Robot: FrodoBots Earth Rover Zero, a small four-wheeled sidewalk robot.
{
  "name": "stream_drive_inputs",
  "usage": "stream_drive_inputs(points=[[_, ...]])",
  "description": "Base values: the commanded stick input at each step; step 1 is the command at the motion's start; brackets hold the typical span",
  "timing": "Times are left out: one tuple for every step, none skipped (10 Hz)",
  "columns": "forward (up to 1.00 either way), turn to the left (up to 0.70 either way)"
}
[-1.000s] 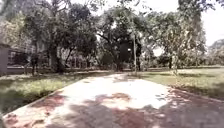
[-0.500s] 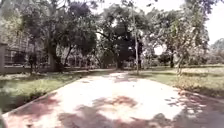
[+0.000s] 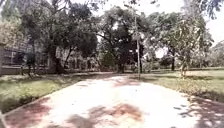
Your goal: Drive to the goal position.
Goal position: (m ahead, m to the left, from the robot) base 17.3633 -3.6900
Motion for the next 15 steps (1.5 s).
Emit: stream_drive_inputs(points=[[0.70,0.00],[0.70,0.00],[0.70,0.00],[0.70,0.00],[0.70,0.00],[0.70,0.00],[0.70,0.00],[0.70,0.00],[0.70,0.00],[0.70,0.00],[0.70,0.00],[0.70,0.00],[0.70,0.00],[0.70,0.00],[0.70,0.00]])
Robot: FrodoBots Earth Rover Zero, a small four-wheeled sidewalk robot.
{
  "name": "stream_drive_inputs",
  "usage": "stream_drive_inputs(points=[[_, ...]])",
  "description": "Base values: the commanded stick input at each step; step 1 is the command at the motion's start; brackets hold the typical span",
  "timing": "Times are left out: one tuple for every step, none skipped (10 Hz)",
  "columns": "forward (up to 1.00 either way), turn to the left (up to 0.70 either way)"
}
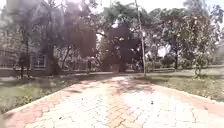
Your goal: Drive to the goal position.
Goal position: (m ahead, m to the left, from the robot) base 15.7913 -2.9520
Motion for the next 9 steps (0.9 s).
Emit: stream_drive_inputs(points=[[0.70,0.00],[0.70,0.00],[0.70,0.00],[0.70,0.00],[0.70,0.00],[0.70,0.00],[0.70,0.00],[0.70,0.00],[0.70,0.00]])
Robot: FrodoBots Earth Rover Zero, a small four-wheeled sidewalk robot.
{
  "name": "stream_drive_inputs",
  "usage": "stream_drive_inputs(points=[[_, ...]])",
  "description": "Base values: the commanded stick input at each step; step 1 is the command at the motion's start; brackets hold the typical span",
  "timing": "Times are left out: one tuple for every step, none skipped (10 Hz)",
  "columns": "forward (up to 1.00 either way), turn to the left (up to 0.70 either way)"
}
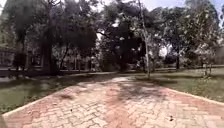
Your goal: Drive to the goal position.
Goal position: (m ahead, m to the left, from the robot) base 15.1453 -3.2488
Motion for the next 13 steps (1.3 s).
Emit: stream_drive_inputs(points=[[0.70,0.00],[0.70,0.00],[0.70,0.00],[0.70,0.21],[0.70,0.35],[0.70,0.35],[0.70,0.27],[0.70,0.17],[0.70,0.07],[0.70,0.00],[0.70,0.00],[0.70,0.00],[0.70,0.00]])
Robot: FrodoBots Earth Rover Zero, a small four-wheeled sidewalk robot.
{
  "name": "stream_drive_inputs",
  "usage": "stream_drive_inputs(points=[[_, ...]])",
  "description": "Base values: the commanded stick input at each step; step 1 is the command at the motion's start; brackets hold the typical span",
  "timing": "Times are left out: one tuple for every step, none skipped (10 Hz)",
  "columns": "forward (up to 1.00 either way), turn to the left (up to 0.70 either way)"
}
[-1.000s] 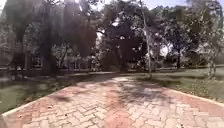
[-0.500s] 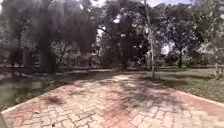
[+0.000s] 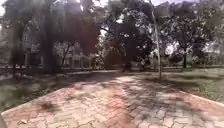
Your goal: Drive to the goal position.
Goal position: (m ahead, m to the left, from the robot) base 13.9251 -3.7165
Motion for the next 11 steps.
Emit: stream_drive_inputs(points=[[0.70,0.00],[0.70,0.00],[0.70,0.00],[0.70,0.00],[0.70,0.00],[0.70,0.00],[0.70,0.00],[0.70,0.00],[0.70,0.00],[0.70,0.00],[0.70,0.00]])
